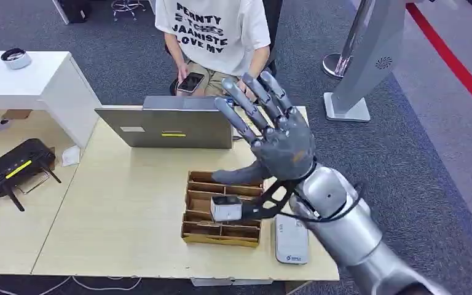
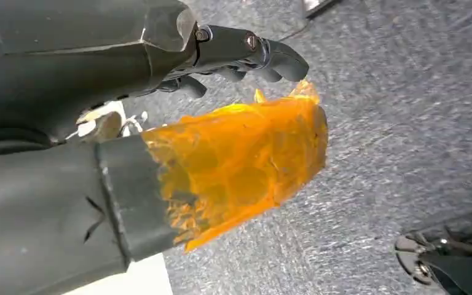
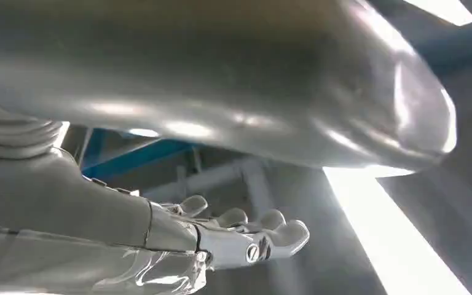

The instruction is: Pass the card to the sensor for recognition and then transmit it.

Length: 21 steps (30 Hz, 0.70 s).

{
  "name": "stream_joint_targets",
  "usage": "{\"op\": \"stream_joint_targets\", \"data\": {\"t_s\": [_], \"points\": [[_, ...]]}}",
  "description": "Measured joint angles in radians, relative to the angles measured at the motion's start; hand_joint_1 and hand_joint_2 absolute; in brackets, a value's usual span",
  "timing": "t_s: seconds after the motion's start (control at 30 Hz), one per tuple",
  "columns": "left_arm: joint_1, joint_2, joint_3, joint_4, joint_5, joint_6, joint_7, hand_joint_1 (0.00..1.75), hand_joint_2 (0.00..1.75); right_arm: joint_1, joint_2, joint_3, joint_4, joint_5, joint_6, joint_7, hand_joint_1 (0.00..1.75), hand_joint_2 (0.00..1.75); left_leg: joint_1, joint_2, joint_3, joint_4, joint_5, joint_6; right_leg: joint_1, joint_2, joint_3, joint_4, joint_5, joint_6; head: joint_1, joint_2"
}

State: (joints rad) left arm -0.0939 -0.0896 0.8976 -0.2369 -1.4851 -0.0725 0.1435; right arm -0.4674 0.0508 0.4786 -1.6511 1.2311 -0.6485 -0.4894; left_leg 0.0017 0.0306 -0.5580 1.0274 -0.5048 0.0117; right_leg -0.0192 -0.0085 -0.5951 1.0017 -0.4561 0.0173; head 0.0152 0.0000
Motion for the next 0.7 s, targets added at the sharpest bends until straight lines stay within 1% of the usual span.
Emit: {"op": "stream_joint_targets", "data": {"t_s": [0.03, 0.07, 0.1, 0.13, 0.2, 0.33, 0.47, 0.6, 0.67, 0.7], "points": [[0.001, -0.001, 0.001, 0.000, 0.004, 0.002, 0.004, 0.00, 0.00, 0.049, 0.052, -0.073, -0.052, -0.057, 0.000, -0.138, 0.00, 0.00, 0.000, -0.006, -0.001, 0.000, 0.000, 0.000, 0.000, -0.005, 0.001, 0.000, -0.002, 0.001, 0.000, 0.000], [0.006, -0.002, 0.001, 0.000, 0.006, 0.004, 0.005, 0.00, 0.00, 0.077, 0.087, -0.150, -0.104, -0.089, 0.000, -0.272, 0.00, 0.00, 0.000, -0.007, -0.001, 0.000, 0.000, 0.000, 0.000, -0.008, 0.002, 0.000, -0.002, 0.001, 0.001, 0.000], [0.011, -0.003, 0.001, 0.000, 0.011, 0.005, 0.007, 0.00, 0.00, 0.112, 0.120, -0.206, -0.150, -0.094, 0.001, -0.301, 0.00, 0.00, 0.001, -0.008, -0.001, 0.000, 0.000, 0.000, 0.001, -0.008, 0.003, 0.000, -0.003, 0.000, 0.001, 0.000], [0.017, -0.005, 0.002, 0.000, 0.014, 0.008, 0.009, 0.00, 0.00, 0.149, 0.138, -0.241, -0.194, -0.105, 0.001, -0.281, 0.00, 0.00, 0.001, -0.007, -0.001, 0.000, 0.000, 0.000, 0.000, -0.008, 0.003, 0.000, -0.003, 0.000, 0.003, 0.000], [0.023, -0.005, 0.003, 0.002, 0.021, 0.011, 0.015, 0.00, 0.00, 0.217, 0.180, -0.254, -0.276, -0.113, 0.001, -0.232, 0.00, 0.00, 0.000, -0.003, 0.000, 0.000, -0.001, 0.000, -0.002, -0.004, 0.001, 0.000, -0.002, 0.000, 0.002, 0.000], [0.022, -0.005, 0.005, 0.004, 0.028, 0.013, 0.017, 0.00, 0.00, 0.287, 0.213, -0.267, -0.379, -0.121, 0.001, -0.212, 0.00, 0.00, 0.000, -0.002, 0.001, 0.000, -0.001, 0.000, -0.002, -0.003, 0.002, 0.000, -0.002, 0.000, 0.002, 0.000], [0.022, -0.005, 0.020, 0.004, 0.046, 0.013, 0.024, 0.00, 0.00, 0.353, 0.228, -0.271, -0.452, -0.163, 0.002, -0.210, 0.00, 0.00, -0.001, -0.003, 0.001, 0.000, -0.001, 0.000, -0.002, -0.003, 0.003, 0.000, -0.002, 0.001, 0.002, 0.000], [0.023, -0.005, 0.041, 0.005, 0.066, 0.012, 0.037, 0.00, 0.00, 0.444, 0.229, -0.273, -0.533, -0.195, 0.002, -0.209, 0.00, 0.00, -0.001, -0.002, 0.001, 0.000, -0.001, 0.000, -0.001, -0.003, 0.002, 0.000, -0.002, 0.001, 0.002, 0.000], [0.023, -0.005, 0.052, 0.006, 0.071, 0.011, 0.043, 0.00, 0.00, 0.482, 0.229, -0.272, -0.559, -0.259, 0.002, -0.208, 0.00, 0.00, -0.001, -0.002, 0.001, 0.000, -0.001, 0.000, -0.001, -0.003, 0.003, 0.000, -0.002, 0.001, 0.002, 0.000], [0.023, -0.005, 0.055, 0.006, 0.076, 0.011, 0.045, 0.00, 0.00, 0.499, 0.229, -0.268, -0.563, -0.320, 0.002, -0.209, 0.00, 0.00, -0.001, -0.002, 0.001, 0.000, -0.001, 0.000, -0.001, -0.003, 0.003, 0.000, -0.002, 0.001, 0.002, 0.000]]}}
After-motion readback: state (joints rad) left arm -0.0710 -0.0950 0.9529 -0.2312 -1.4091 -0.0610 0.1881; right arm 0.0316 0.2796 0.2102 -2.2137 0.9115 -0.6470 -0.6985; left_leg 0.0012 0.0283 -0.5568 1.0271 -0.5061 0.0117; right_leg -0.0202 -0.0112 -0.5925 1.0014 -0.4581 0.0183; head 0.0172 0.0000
